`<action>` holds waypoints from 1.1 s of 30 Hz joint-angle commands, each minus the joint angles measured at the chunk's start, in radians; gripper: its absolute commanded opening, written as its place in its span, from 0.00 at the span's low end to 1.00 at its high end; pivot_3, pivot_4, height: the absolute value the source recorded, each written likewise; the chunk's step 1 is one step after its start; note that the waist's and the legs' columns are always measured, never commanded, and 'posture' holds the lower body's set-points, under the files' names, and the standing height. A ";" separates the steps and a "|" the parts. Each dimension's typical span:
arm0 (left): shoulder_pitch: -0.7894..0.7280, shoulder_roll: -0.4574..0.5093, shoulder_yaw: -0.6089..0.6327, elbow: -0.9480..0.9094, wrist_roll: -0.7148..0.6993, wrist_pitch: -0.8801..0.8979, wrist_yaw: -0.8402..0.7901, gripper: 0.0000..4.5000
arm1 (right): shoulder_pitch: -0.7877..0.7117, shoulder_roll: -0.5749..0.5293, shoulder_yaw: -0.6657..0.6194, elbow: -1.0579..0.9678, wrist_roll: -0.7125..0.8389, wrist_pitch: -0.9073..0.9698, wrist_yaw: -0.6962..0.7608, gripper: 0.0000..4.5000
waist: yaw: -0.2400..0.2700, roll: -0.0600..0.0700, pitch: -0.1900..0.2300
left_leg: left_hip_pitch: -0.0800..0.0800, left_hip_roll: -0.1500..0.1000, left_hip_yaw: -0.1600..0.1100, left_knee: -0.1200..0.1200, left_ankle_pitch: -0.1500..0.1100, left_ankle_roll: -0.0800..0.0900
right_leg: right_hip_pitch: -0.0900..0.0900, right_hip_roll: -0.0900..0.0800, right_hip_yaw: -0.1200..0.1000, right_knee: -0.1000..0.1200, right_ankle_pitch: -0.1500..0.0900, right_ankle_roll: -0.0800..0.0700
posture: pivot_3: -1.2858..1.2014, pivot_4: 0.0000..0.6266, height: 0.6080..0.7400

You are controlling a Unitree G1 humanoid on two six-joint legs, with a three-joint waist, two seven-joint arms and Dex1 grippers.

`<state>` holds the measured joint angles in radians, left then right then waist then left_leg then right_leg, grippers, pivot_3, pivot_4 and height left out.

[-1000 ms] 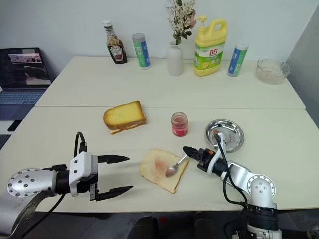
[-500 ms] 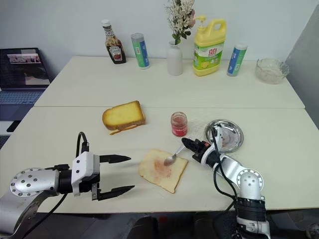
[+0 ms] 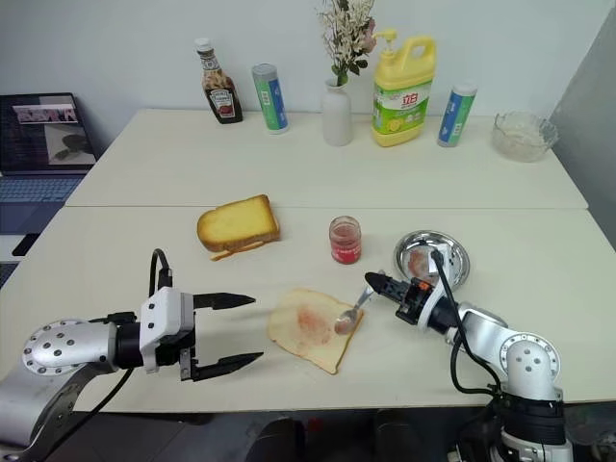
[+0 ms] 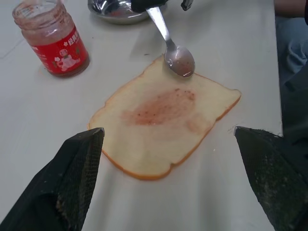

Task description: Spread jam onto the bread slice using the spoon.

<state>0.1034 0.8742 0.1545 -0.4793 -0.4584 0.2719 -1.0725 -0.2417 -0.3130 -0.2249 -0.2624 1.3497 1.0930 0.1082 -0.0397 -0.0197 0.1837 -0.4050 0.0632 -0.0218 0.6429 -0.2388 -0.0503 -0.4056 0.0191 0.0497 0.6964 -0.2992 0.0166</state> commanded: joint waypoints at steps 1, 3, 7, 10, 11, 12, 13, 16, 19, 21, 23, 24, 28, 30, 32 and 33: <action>-0.045 -0.014 -0.005 -0.056 -0.035 0.035 0.033 1.00 | -0.028 0.009 -0.036 -0.055 0.059 -0.054 -0.005 0.00 | 0.000 0.000 0.000 | 0.000 0.000 0.000 0.000 0.000 0.000 | 0.000 0.000 0.000 0.000 0.000 0.000 | 0.52 0.24 1.00; -0.085 -0.020 -0.019 -0.073 -0.049 0.071 0.054 1.00 | -0.034 0.006 -0.052 -0.062 0.066 -0.079 -0.024 0.00 | 0.002 0.000 0.000 | -0.001 0.000 -0.001 0.000 0.000 0.000 | 0.000 0.000 -0.001 0.000 0.000 0.000 | 0.52 0.24 1.00; -0.240 -0.009 -0.098 -0.112 -0.069 0.202 0.093 1.00 | -0.049 -0.050 -0.170 -0.055 0.073 -0.169 -0.064 0.00 | 0.011 0.000 0.000 | -0.001 -0.001 -0.001 0.001 0.000 0.000 | 0.000 0.000 -0.001 0.000 0.000 0.000 | 0.52 0.24 1.00; -0.354 -0.035 -0.169 -0.104 -0.042 0.254 0.127 1.00 | -0.030 -0.114 -0.237 -0.036 0.040 -0.209 -0.065 0.00 | 0.014 0.000 0.000 | -0.003 -0.002 -0.001 0.002 0.000 0.000 | 0.000 -0.001 -0.001 -0.001 0.001 0.001 | 0.52 0.24 1.00; -0.383 -0.049 -0.191 -0.099 -0.033 0.256 0.134 1.00 | -0.023 -0.130 -0.253 -0.022 0.026 -0.222 -0.065 0.00 | 0.012 0.000 0.000 | -0.003 -0.003 -0.001 0.002 0.000 0.000 | 0.000 -0.001 -0.001 -0.001 0.001 0.001 | 0.52 0.24 1.00; -0.408 -0.061 -0.214 -0.092 -0.019 0.254 0.139 1.00 | -0.017 -0.145 -0.265 -0.006 0.010 -0.235 -0.062 0.00 | 0.011 0.000 0.000 | -0.003 -0.002 -0.001 0.002 0.000 0.000 | 0.000 -0.001 -0.001 -0.002 0.001 0.001 | 0.52 0.24 1.00; -0.431 -0.074 -0.237 -0.085 -0.010 0.256 0.141 1.00 | -0.010 -0.159 -0.275 0.013 -0.014 -0.250 -0.047 0.00 | 0.010 0.000 0.000 | -0.003 -0.002 -0.001 0.002 0.000 0.000 | 0.000 -0.001 -0.001 -0.002 0.001 0.001 | 0.52 0.24 1.00; -0.494 -0.115 -0.306 -0.055 0.024 0.256 0.141 1.00 | -0.002 -0.185 -0.280 0.093 -0.107 -0.299 -0.004 0.00 | 0.003 0.000 0.000 | -0.002 -0.001 0.000 0.001 0.000 0.000 | 0.000 0.000 0.000 -0.001 0.001 0.000 | 0.52 0.24 1.00; -0.553 -0.172 -0.351 -0.020 0.044 0.266 0.162 1.00 | -0.020 -0.186 -0.268 0.186 -0.194 -0.348 0.041 0.00 | 0.004 0.000 0.000 | -0.001 -0.001 0.000 0.001 0.000 0.000 | 0.000 0.001 0.000 0.000 0.001 0.000 | 0.52 0.24 1.00; -0.587 -0.200 -0.375 -0.004 0.054 0.273 0.162 1.00 | -0.045 -0.182 -0.257 0.255 -0.255 -0.386 0.070 0.00 | 0.004 0.000 0.000 | -0.001 -0.001 0.000 0.001 0.000 0.000 | 0.000 0.001 0.001 0.000 0.001 0.000 | 0.52 0.24 1.00; -0.611 -0.217 -0.389 0.004 0.060 0.280 0.162 1.00 | -0.070 -0.177 -0.258 0.312 -0.294 -0.407 0.083 0.00 | 0.004 0.000 0.000 | -0.001 -0.001 0.001 0.002 0.000 0.000 | 0.000 0.001 0.001 0.000 0.001 0.000 | 0.52 0.24 1.00; -0.626 -0.226 -0.394 0.009 0.061 0.289 0.167 1.00 | -0.087 -0.177 -0.263 0.353 -0.312 -0.417 0.085 0.00 | 0.003 0.000 0.001 | -0.001 -0.001 0.001 0.002 0.000 0.000 | 0.000 0.001 0.002 0.000 0.001 0.000 | 0.52 0.24 1.00; -0.654 -0.248 -0.403 0.018 0.068 0.304 0.179 1.00 | -0.121 -0.182 -0.266 0.439 -0.361 -0.432 0.121 0.00 | 0.005 0.000 0.000 | -0.001 -0.001 0.001 0.002 0.000 0.000 | 0.000 0.001 0.002 0.000 0.002 -0.001 | 0.52 0.24 1.00; -0.659 -0.257 -0.405 0.019 0.071 0.309 0.180 1.00 | -0.131 -0.186 -0.261 0.471 -0.394 -0.441 0.134 0.00 | 0.005 0.000 0.000 | -0.001 -0.001 0.002 0.002 0.000 0.000 | 0.000 0.001 0.002 0.000 0.003 -0.003 | 0.52 0.24 1.00; -0.661 -0.266 -0.407 0.017 0.074 0.311 0.181 1.00 | -0.135 -0.188 -0.259 0.481 -0.406 -0.434 0.150 0.05 | 0.006 0.000 0.000 | -0.001 -0.001 0.002 0.002 0.000 0.000 | 0.000 0.001 0.002 0.000 0.003 -0.003 | 0.52 0.24 1.00; -0.661 -0.270 -0.407 0.017 0.076 0.311 0.183 1.00 | -0.135 -0.188 -0.257 0.478 -0.411 -0.430 0.159 0.11 | 0.007 0.000 0.000 | -0.001 -0.001 0.002 0.002 0.000 0.000 | 0.000 0.001 0.002 0.000 0.003 -0.003 | 0.52 0.24 1.00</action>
<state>-0.5382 0.6121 -0.2514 -0.4481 -0.3868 0.5840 -0.8983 -0.3722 -0.4887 -0.4750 0.2198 0.9523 0.6646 0.2489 -0.0325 -0.0196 0.1841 -0.4058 0.0619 -0.0203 0.6447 -0.2386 -0.0503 -0.4052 0.0200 0.0520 0.6964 -0.2960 0.0135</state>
